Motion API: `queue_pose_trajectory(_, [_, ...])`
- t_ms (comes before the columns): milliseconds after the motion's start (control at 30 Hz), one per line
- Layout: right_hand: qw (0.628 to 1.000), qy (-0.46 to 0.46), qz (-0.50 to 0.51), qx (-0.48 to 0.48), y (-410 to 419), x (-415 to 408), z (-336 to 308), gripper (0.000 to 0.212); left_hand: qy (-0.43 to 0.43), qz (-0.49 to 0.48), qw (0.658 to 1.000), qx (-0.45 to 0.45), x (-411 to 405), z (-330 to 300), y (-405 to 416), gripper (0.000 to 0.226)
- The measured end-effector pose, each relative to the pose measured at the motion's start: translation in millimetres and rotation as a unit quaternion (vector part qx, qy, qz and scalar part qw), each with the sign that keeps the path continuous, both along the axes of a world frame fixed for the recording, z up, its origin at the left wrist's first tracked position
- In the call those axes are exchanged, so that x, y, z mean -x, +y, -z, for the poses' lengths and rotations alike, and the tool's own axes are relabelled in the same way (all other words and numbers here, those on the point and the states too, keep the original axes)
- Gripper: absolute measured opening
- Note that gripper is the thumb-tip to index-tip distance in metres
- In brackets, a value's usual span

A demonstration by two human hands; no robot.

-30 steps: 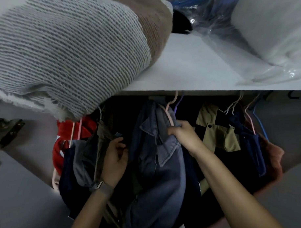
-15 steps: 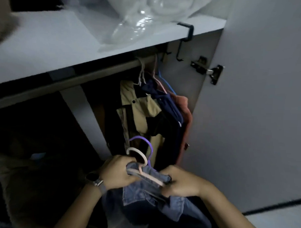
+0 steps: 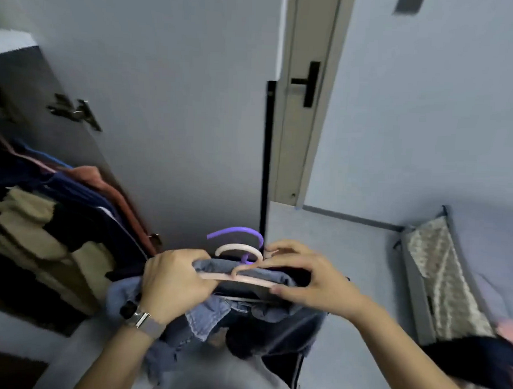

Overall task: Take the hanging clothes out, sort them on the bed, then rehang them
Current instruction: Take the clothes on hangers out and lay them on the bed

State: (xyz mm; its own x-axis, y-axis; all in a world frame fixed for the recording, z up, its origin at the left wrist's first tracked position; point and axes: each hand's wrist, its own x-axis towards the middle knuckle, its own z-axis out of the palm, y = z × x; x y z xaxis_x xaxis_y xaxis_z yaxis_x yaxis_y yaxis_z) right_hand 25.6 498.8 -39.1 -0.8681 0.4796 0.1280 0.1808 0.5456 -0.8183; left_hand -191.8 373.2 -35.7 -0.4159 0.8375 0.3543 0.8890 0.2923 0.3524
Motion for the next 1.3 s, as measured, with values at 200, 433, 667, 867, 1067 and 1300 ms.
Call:
queue_pose_trajectory(200, [0.968, -0.019, 0.245, 0.055, 25, -180, 17, 0.014, -0.001, 0.074, 0.996, 0.042, -140, -2, 61, 0.024])
queue_pose_trajectory(433, [0.926, -0.089, 0.368, 0.008, 22, -342, 24, 0.011, -0.039, 0.223, 0.971, 0.080, -278, 9, 138, 0.031])
queue_pose_trajectory(667, [0.767, -0.047, 0.630, -0.114, 39, -439, 33, 0.027, -0.088, 0.350, 0.929, 0.077, -398, 12, 223, 0.038])
queue_pose_trajectory(867, [0.645, -0.093, 0.754, -0.086, 56, -539, 35, 0.042, -0.133, 0.500, 0.856, -0.012, -511, 14, 298, 0.025])
queue_pose_trajectory(1067, [0.518, -0.143, 0.841, 0.055, 43, -639, 26, 0.039, -0.067, 0.596, 0.800, -0.007, -621, 3, 351, 0.027])
queue_pose_trajectory(1300, [0.423, -0.111, 0.896, 0.073, 48, -799, 4, 0.035, -0.026, 0.666, 0.744, 0.050, -710, 9, 386, 0.035])
